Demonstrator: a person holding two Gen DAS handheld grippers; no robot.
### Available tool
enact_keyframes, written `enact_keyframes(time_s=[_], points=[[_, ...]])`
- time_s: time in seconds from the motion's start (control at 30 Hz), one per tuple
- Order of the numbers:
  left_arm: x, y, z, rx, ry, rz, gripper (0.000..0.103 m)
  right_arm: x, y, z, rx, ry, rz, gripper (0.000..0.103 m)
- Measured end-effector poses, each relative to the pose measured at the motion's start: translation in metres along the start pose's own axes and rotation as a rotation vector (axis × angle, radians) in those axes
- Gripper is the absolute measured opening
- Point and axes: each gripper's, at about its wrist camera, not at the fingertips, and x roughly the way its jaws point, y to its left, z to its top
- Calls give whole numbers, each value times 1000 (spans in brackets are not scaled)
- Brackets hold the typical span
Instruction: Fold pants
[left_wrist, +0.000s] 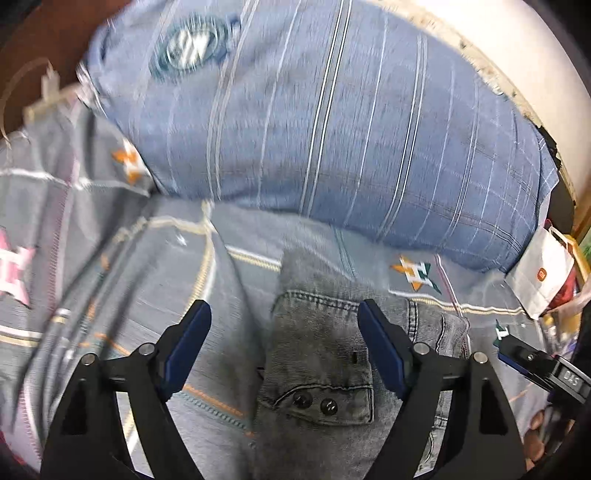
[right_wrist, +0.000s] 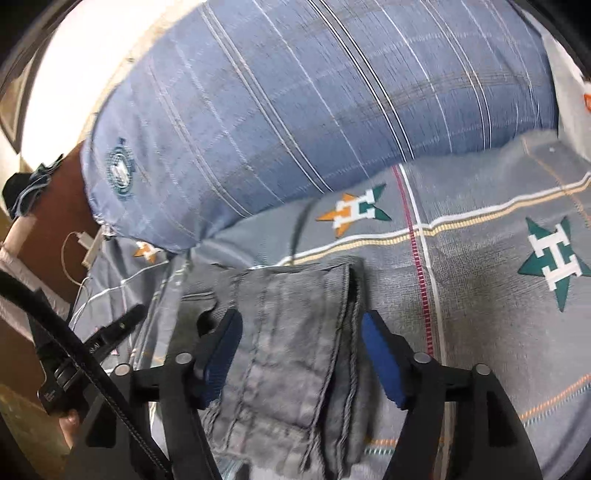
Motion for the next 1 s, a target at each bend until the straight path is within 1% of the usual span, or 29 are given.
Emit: enact_keyframes(time_s=[0.07, 0.13, 0.2, 0.33, 0.5, 0.6, 0.7, 0.77, 0.83, 1.0], points=[[-11, -3, -7, 32, -31, 36, 82, -7, 9, -9, -24, -9, -3, 73], [-20, -6, -17, 69, -56, 64, 82, -13, 18, -19, -54, -24, -40, 73], [-31, -10, -30, 101, -85, 110, 82, -19, 23, -26, -73, -42, -58, 73], [-43, -19, -46, 164, -75, 162, 82, -37, 33, -45, -92, -83, -58, 73], [-67, -25, -68, 187, -61, 154, 82, -56, 47, -73, -141, -114, -63, 73], [-75, -27, -82, 203, -42, 153, 82, -64, 55, -89, -162, -103, -43, 73], [-78, -31, -94, 230, -7, 157, 82, -67, 63, -103, -173, -91, -63, 73], [-78, -35, -96, 255, 7, 176, 82, -67, 67, -107, -184, -82, -70, 74], [-78, -38, -96, 266, -1, 190, 82, -67, 69, -110, -185, -82, -77, 75], [-77, -37, -95, 246, 2, 173, 82, -67, 68, -109, -190, -98, -89, 75]])
